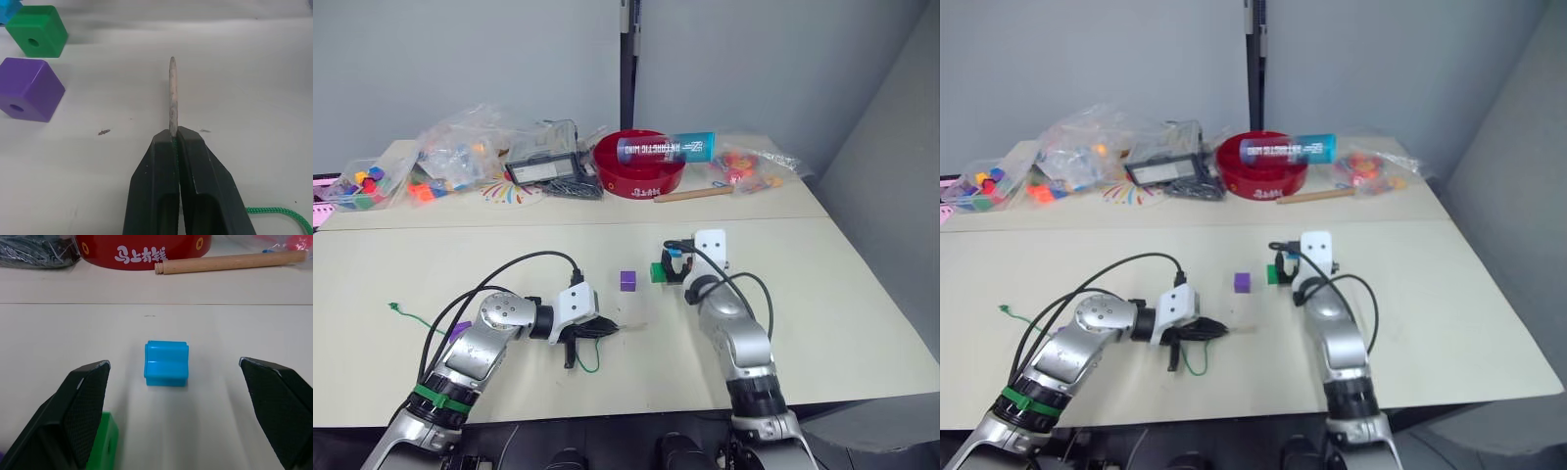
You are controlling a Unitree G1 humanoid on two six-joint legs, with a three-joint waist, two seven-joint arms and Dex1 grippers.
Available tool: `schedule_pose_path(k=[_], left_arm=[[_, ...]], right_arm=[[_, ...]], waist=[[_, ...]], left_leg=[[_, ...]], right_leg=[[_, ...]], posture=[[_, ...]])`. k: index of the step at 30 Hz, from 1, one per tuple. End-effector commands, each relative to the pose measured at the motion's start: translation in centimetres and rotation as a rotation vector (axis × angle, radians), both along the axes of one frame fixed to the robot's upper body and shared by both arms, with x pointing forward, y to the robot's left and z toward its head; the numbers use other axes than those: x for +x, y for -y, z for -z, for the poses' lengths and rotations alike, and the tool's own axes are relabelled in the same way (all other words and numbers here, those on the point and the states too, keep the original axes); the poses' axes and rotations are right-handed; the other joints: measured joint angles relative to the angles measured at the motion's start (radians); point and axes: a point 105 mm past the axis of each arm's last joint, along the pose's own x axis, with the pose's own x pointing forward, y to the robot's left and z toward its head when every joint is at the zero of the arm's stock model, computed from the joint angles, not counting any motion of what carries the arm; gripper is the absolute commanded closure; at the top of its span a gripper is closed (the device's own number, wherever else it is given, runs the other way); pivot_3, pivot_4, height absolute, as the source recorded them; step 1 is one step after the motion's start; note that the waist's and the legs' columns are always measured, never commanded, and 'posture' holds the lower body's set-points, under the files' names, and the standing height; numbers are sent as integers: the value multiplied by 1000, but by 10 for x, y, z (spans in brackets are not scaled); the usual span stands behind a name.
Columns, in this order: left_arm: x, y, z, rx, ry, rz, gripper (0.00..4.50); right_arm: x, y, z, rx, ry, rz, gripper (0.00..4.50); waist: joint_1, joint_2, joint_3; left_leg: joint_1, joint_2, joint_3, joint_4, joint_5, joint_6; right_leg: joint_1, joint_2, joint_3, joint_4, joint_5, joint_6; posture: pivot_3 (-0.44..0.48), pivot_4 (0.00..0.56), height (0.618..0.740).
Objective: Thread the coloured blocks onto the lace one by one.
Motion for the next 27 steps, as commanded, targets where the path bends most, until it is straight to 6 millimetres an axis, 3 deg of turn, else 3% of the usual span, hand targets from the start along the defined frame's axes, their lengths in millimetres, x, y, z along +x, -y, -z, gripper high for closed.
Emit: schedule_pose_path(k=[1, 9, 20, 26, 27], left_arm=[[-2, 3, -9, -17, 30, 14, 4500], [-1, 2, -9, -15, 35, 3, 4500], [-2, 1, -9, -17, 35, -12, 4500], [-3, 0, -8, -17, 32, -14, 4500], [-3, 0, -8, -17, 31, -15, 4500]], right_arm=[[8, 0, -8, 11, 2, -5, 24], [19, -11, 4, 12, -56, -19, 24], [36, 0, 9, 20, -119, 44, 24], [37, -3, -1, 47, -103, 28, 1830], [36, -3, -4, 53, -97, 22, 1830]], waist=[[-1, 0, 0], [-4, 0, 0], [-4, 0, 0], [-4, 0, 0], [-4, 0, 0]], left_leg=[[0, 0, 0, 0, 0, 0], [0, 0, 0, -2, 0, 0], [0, 0, 0, -2, 0, 0], [0, 0, -1, -2, 0, 0], [0, 0, 0, -2, 0, 0]], right_leg=[[0, 0, 0, 0, 0, 0], [-1, 0, 0, 0, 0, 0], [-1, -1, 0, 0, 0, 0], [-1, -1, 0, 0, 0, 0], [-1, -1, 0, 0, 0, 0]], posture=[[0, 150, 740], [0, 150, 740], [0, 150, 740], [0, 150, 740], [0, 150, 740]])
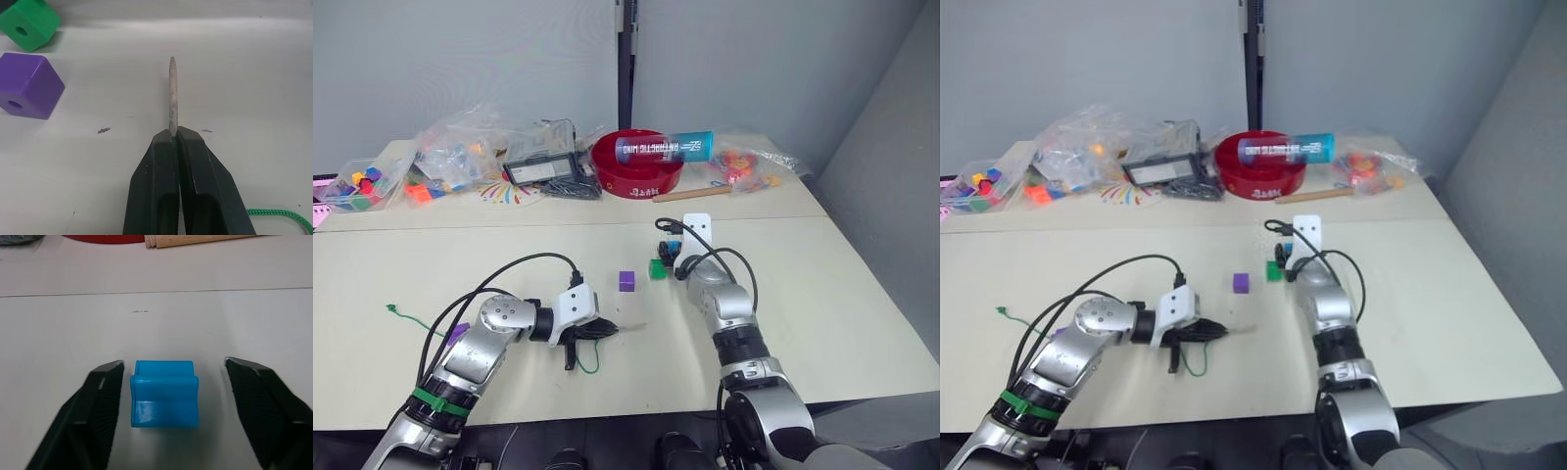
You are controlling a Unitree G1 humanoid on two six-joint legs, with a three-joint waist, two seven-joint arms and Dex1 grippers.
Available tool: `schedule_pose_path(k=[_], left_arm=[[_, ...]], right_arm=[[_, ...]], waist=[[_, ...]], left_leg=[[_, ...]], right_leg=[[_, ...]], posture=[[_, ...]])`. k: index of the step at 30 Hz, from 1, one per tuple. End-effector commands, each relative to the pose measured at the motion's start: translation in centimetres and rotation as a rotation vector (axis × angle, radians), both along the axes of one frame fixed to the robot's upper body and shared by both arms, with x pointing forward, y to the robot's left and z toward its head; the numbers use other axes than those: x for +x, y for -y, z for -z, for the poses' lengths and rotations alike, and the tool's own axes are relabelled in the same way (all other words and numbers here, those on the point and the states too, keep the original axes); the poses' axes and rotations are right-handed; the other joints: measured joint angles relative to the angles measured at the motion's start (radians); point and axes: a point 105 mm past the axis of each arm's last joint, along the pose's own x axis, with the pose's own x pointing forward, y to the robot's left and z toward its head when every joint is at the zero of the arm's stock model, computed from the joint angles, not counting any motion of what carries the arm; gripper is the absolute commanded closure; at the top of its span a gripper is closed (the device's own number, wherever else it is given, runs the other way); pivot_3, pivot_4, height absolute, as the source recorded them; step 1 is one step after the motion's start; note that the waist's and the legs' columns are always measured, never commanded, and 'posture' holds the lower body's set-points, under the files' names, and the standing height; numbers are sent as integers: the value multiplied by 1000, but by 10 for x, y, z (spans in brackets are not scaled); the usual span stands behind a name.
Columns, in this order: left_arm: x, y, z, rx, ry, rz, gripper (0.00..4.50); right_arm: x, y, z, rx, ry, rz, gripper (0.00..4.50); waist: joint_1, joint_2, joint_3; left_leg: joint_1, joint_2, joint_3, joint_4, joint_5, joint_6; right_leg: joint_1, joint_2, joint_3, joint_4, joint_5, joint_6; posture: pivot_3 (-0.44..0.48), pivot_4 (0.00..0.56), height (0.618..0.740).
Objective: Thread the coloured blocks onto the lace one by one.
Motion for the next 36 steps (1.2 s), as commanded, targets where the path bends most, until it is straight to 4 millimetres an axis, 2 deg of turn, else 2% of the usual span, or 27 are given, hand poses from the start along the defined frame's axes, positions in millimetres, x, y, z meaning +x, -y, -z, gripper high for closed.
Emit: schedule_pose_path(k=[1, 4, 15, 16, 19, 24, 27, 30, 32, 36], left_arm=[[-1, 1, -10, -17, 37, 9, 4500], [-1, 1, -10, -17, 36, 9, 4500], [1, 2, -11, -16, 38, 7, 4500], [1, 2, -11, -16, 38, 7, 4500], [1, 2, -11, -16, 38, 7, 4500], [2, 2, -11, -16, 37, 7, 4500], [2, 2, -10, -16, 36, 9, 4500], [2, 2, -10, -17, 35, 11, 4500], [2, 2, -10, -18, 34, 12, 4500], [2, 2, -10, -20, 34, 16, 4500]], right_arm=[[1, -1, -19, 30, 47, -13, 1830], [0, -1, -21, 23, 48, -15, 1830], [1, 5, -7, -4, 1, -5, 1830], [1, 5, -6, -7, -2, -8, 2359], [1, 5, -4, -5, -8, -9, 3296], [2, 7, -6, 2, 0, -3, 3305], [1, 11, -15, 5, 36, -1, 3305], [-10, 15, -35, 18, 108, -23, 3305], [-25, 18, -44, 9, 140, -41, 3305], [-65, 20, -55, -7, 174, -80, 3305]], waist=[[0, 0, 0], [0, 0, 0], [0, 0, 0], [0, 0, 0], [0, 0, 0], [0, 0, 0], [0, 0, 0], [3, 1, 0], [4, 1, 1], [5, 1, 0]], left_leg=[[0, 0, 0, 0, 0, 0], [0, 0, 0, 0, 0, 0], [0, 0, 0, -1, 0, 0], [0, 0, 0, -1, 0, 0], [0, 0, 0, -1, 0, 0], [0, 0, 0, -1, 0, 0], [0, 0, 0, -1, 0, 0], [-1, 0, 0, -1, 0, 0], [-2, 0, -1, -1, 0, 0], [-2, -1, -2, -4, 0, 0]], right_leg=[[0, 0, 0, 0, 0, 0], [0, 0, 0, 0, 0, 0], [-1, 0, 0, 0, 0, 0], [-1, 0, 0, 0, 0, 0], [-1, 0, 0, 0, 0, 0], [-1, 0, 0, 0, 0, 0], [-1, 0, 0, 0, 0, 0], [-1, 0, 0, 0, 0, 0], [-1, 0, 0, 0, 0, 0], [-2, -1, -1, -1, 0, 0]], posture=[[0, 150, 740], [0, 150, 740], [0, 150, 740], [0, 150, 740], [0, 150, 740], [0, 150, 740], [0, 150, 740], [0, 150, 740], [0, 150, 740], [0, 150, 740]])
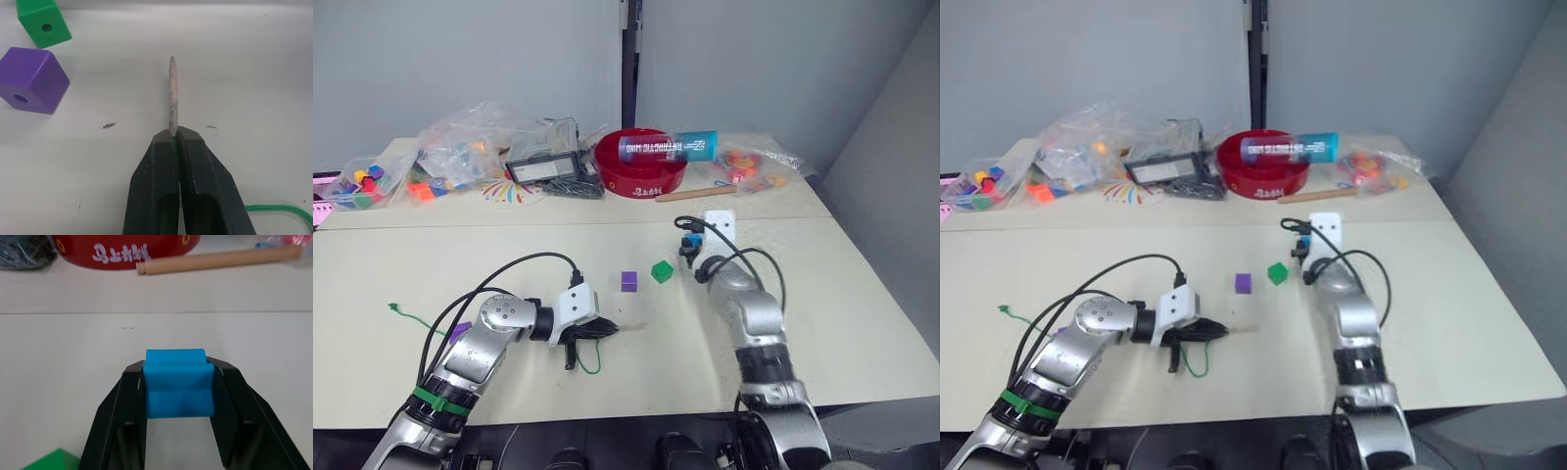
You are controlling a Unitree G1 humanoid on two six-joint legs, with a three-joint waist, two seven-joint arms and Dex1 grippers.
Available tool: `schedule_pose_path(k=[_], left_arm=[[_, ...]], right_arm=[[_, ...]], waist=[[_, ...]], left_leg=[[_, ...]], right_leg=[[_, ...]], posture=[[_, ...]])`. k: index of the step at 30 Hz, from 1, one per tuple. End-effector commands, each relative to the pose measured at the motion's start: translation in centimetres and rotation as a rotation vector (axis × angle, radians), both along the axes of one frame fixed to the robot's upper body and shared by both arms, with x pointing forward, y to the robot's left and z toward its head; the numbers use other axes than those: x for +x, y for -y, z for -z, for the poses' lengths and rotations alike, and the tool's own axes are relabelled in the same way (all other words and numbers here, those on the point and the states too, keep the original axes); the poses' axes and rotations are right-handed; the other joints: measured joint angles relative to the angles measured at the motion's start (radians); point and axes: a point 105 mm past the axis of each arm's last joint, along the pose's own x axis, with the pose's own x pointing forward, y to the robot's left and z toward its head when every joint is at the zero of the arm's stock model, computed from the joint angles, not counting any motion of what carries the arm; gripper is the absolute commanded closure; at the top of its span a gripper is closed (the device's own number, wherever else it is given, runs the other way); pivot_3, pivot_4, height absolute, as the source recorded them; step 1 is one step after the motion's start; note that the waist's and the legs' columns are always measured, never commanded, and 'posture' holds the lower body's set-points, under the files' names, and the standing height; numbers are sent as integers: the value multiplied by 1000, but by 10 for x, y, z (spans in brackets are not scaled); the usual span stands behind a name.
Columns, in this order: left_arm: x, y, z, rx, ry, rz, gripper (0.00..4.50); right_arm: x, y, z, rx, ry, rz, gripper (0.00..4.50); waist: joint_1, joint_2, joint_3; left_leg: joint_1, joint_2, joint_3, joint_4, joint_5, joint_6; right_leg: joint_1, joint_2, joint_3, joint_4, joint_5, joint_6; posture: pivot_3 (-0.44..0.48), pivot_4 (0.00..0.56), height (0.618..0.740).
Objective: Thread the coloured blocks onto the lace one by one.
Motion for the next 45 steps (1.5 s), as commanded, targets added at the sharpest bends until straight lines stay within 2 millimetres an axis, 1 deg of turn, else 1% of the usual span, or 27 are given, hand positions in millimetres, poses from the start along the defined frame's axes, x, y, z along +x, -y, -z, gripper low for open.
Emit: schedule_pose_path(k=[1, 4, 7, 8, 10, 13, 17, 19, 23, 26, 27, 29, 31, 32, 33, 34, 35, 39, 41, 43, 44, 45], left_arm=[[1, 1, -10, -19, 32, 15, 4500], [1, 0, -10, -20, 30, 19, 4500], [2, -1, -10, -19, 27, 23, 4500], [2, -1, -10, -19, 26, 25, 4500], [2, -1, -10, -18, 24, 29, 4500], [0, -1, -11, -18, 22, 33, 4500], [-2, -2, -11, -16, 23, 34, 4500], [-2, -3, -12, -14, 24, 33, 4500], [-5, -4, -10, -13, 22, 34, 4500], [-7, -5, -10, -12, 21, 33, 4500], [-7, -5, -10, -12, 21, 32, 4500], [-8, -6, -11, -12, 21, 27, 4500], [-8, -8, -11, -11, 21, 22, 4500], [-8, -9, -11, -10, 20, 18, 4500], [-9, -11, -12, -8, 19, 15, 4500], [-9, -13, -12, -7, 19, 11, 4500], [-10, -15, -13, -6, 18, 9, 4500], [-13, -21, -14, 0, 12, 4, 4500], [-17, -23, -14, 6, 4, 8, 4500], [-21, -26, -14, 12, -7, 15, 4500], [-24, -26, -15, 12, -12, 23, 4500], [-26, -26, -16, 13, -16, 28, 4500]], right_arm=[[-33, -11, -28, 4, 78, -80, 3305], [-75, -29, -26, -5, 58, -186, 3305], [-107, -48, -17, 3, -3, -289, 3305], [-115, -53, -11, 4, -32, -317, 3305], [-128, -61, 8, 11, -116, -355, 3305], [-136, -63, 32, 3, -207, -357, 3305], [-138, -53, 59, -26, -291, -299, 3305], [-139, -49, 67, -35, -313, -271, 3305], [-140, -47, 77, -48, -341, -262, 3305], [-139, -49, 74, -30, -323, -262, 3305], [-139, -49, 71, -29, -311, -260, 2505], [-139, -50, 62, -8, -278, -276, 1929], [-140, -50, 51, -4, -238, -305, 1219], [-140, -50, 45, -9, -217, -328, 755], [-141, -50, 39, -16, -194, -356, 591], [-143, -49, 32, -27, -173, -390, 199], [-144, -49, 26, -42, -153, -428, 95], [-150, -45, 12, -110, -112, -621, 95], [-155, -44, 7, -136, -97, -763, 95], [-164, -44, 2, -131, -105, -956, 95], [-165, -41, 2, -149, -123, -1076, 95], [-166, -37, 2, -164, -137, -1157, 95]], waist=[[0, 0, 0], [-3, 0, 0], [-3, 0, 0], [-3, 0, 0], [-1, 0, 0], [1, 0, 0], [1, 0, 0], [1, 0, 0], [1, -1, -1], [1, -2, -1], [1, -2, -1], [1, -2, -1], [2, -2, -1], [3, -2, -1], [3, -2, -1], [2, -2, -1], [2, -2, -1], [0, -2, -1], [1, -1, 0], [1, -2, 0], [0, -2, 0], [0, -2, 0]], left_leg=[[0, 0, 0, -1, 0, 0], [0, 0, 0, -2, 0, 0], [0, 0, 0, -3, 0, 0], [0, 0, 0, -3, 0, 0], [0, 1, 0, -3, 0, 0], [1, 0, 0, -2, 0, -1], [0, 0, 1, -2, 1, -1], [1, 1, 1, -2, 0, -1], [1, 1, 1, -2, 1, -1], [2, 1, 1, -2, 1, -1], [2, 1, 1, -2, 1, -1], [2, 1, 1, -2, 1, -1], [1, 1, 1, -2, 1, -1], [1, 1, 1, -2, 1, -1], [1, 0, 1, -2, 1, -1], [1, 0, 1, -2, 1, -1], [1, 0, 1, -2, 1, -1], [1, 1, 1, -2, 0, -1], [1, 1, 0, -2, 0, -1], [1, 1, 1, -2, 0, -1], [1, 1, 1, -2, 0, -1], [1, 1, 1, -2, 0, -1]], right_leg=[[0, 0, 0, 0, 0, 0], [-1, 0, 0, -1, 0, 0], [-1, 1, 0, -2, 0, 0], [-1, 1, 0, -3, 0, 0], [0, 1, 0, -7, 0, 0], [2, 1, 0, -8, 0, 0], [2, 1, 0, -9, 0, 0], [2, 1, 0, -9, 0, 0], [3, 1, 0, -9, 0, 0], [4, 1, 0, -9, 0, 0], [4, 1, 0, -9, 0, 0], [4, 1, 0, -9, 0, 0], [3, 1, 0, -9, 0, 0], [3, 1, 0, -9, 0, 0], [3, 1, 0, -9, 0, 0], [3, 0, 0, -9, 0, 1], [3, 0, 0, -9, 0, 1], [3, 1, 0, -9, 0, 1], [4, 1, -1, -9, 0, 1], [4, 1, 0, -10, 0, 1], [4, 1, -1, -10, 0, 1], [4, 1, 0, -10, 0, 1]], posture=[[0, 150, 740], [0, 150, 740], [0, 150, 740], [0, 150, 740], [0, 150, 740], [0, 150, 740], [0, 150, 740], [0, 150, 740], [0, 150, 740], [0, 150, 740], [0, 150, 740], [0, 150, 740], [0, 150, 740], [0, 150, 740], [0, 150, 740], [0, 150, 740], [0, 150, 740], [0, 150, 740], [0, 150, 740], [0, 150, 740], [0, 150, 740], [0, 150, 740]])
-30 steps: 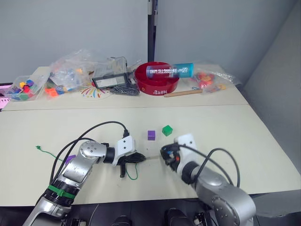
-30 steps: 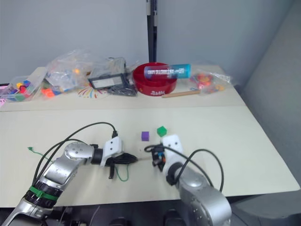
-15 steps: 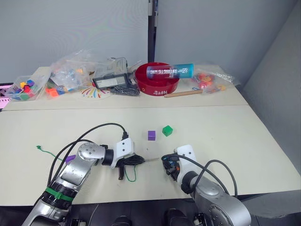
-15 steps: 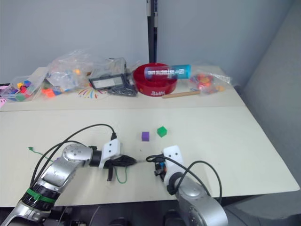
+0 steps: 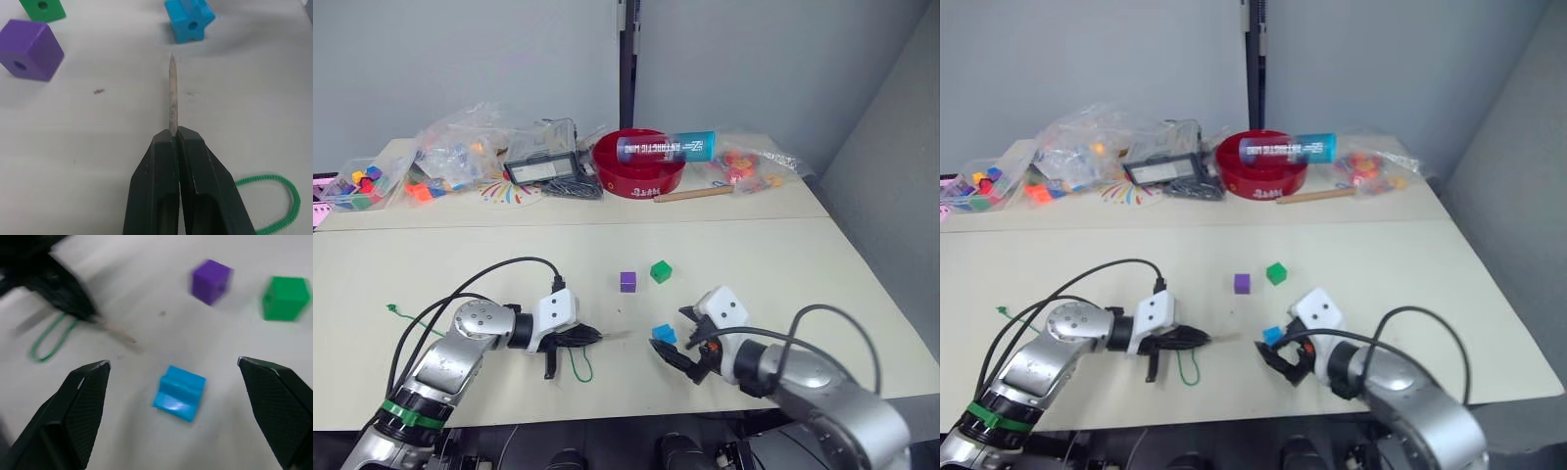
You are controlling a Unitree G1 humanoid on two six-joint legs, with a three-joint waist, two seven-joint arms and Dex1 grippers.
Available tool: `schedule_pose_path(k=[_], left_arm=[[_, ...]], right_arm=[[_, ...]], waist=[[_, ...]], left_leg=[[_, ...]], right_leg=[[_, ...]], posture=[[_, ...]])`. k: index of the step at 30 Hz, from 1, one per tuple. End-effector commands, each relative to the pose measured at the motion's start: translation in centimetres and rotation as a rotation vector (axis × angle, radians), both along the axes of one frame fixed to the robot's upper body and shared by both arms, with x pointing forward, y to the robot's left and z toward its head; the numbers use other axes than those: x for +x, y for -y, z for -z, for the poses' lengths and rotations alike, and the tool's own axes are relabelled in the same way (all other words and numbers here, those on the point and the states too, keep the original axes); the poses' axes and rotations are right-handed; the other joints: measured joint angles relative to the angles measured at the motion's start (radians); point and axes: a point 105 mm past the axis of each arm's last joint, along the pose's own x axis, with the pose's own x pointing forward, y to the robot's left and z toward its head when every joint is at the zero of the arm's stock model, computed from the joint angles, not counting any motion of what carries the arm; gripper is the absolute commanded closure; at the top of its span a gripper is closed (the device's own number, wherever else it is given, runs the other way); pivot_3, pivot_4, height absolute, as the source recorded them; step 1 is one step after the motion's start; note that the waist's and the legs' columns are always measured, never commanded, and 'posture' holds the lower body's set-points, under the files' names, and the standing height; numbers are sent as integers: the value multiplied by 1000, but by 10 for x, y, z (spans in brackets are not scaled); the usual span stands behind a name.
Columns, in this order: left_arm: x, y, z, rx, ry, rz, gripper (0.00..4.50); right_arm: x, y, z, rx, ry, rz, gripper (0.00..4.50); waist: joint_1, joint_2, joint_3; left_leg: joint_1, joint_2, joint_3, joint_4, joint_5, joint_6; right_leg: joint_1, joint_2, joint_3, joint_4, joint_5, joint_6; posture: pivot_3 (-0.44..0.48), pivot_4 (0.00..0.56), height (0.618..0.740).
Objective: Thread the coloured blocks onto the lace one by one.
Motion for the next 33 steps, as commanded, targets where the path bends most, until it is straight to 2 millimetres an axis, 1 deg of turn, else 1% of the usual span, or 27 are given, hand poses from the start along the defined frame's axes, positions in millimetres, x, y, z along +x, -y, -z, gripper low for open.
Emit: schedule_pose_path(k=[1, 2, 3, 5, 7, 11, 15, 18, 19, 21, 26, 27, 33], left_arm=[[-9, 4, -14, -24, 15, 44, 4500], [-11, 4, -16, -26, 11, 46, 4500], [-14, 6, -18, -24, 5, 50, 4500], [-20, 9, -21, -7, -18, 56, 4500], [-25, 11, -22, 12, -43, 58, 4500], [-28, 13, -24, 65, -81, 18, 4500], [-26, 14, -25, 76, -74, -4, 4500], [-26, 17, -24, 61, -75, -2, 4500], [-26, 17, -22, 63, -72, -3, 4500], [-25, 18, -20, 65, -68, -3, 4500], [-26, 21, -19, 58, -64, 14, 4500], [-26, 21, -19, 55, -62, 20, 4500], [-14, 29, -17, 64, -33, 35, 4500]], right_arm=[[-3, 5, -9, 3, -5, -305, 95], [3, 9, -6, -29, 9, -330, 95], [14, 11, 0, -76, 44, -362, 95], [26, 14, 12, -156, 99, -430, 95], [33, 17, 20, -197, 133, -483, 95], [44, 19, 34, -239, 170, -574, 95], [56, 17, 38, -230, 192, -579, 95], [60, 16, 40, -213, 187, -578, 95], [60, 16, 40, -206, 183, -579, 609], [59, 16, 41, -194, 178, -582, 1202], [60, 14, 41, -180, 175, -570, 2964], [60, 14, 41, -177, 174, -568, 3222], [58, 3, 39, -144, 159, -526, 3247]], waist=[[1, 0, 0], [1, 0, 0], [1, 0, 0], [-1, -1, 1], [0, -1, 1], [2, -1, 1], [2, -1, 1], [3, -1, 1], [4, -1, 1], [5, -1, 1], [6, -1, 1], [7, -1, 1], [13, 0, 1]], left_leg=[[0, 0, 1, 0, 0, 0], [0, 0, 1, 0, 0, 0], [1, 0, 1, 0, 0, 0], [1, 1, 1, 0, 0, 0], [1, 1, 1, 0, 0, 0], [0, 0, 1, 0, 0, 1], [0, 0, 1, 1, 0, 0], [0, 0, 1, 1, 0, 0], [0, 0, 1, 1, 0, 0], [0, 0, 1, 1, 0, 0], [0, 0, 1, 1, 0, 0], [1, 0, 1, 1, 0, 0], [0, 0, 1, 2, 0, 0]], right_leg=[[0, 0, 0, 0, 0, 0], [1, 0, 0, 0, 0, 0], [1, 0, 0, 0, 0, 0], [1, 0, 0, 0, 0, 0], [0, 0, 0, 0, 0, 0], [0, 0, 0, 0, 0, 1], [0, -1, 1, 0, 0, 1], [0, -1, 1, 1, 0, 1], [0, 0, 1, 1, 0, 1], [0, 0, 1, 1, 0, 1], [0, -1, 1, 1, 0, 0], [0, -1, 1, 1, 0, 0], [0, 0, 1, 2, 0, 0]], posture=[[0, 150, 740], [0, 150, 740], [0, 150, 740], [0, 150, 740], [0, 150, 740], [0, 150, 740], [0, 150, 740], [0, 150, 740], [0, 150, 740], [0, 150, 740], [0, 150, 740], [0, 150, 740], [0, 150, 740]])
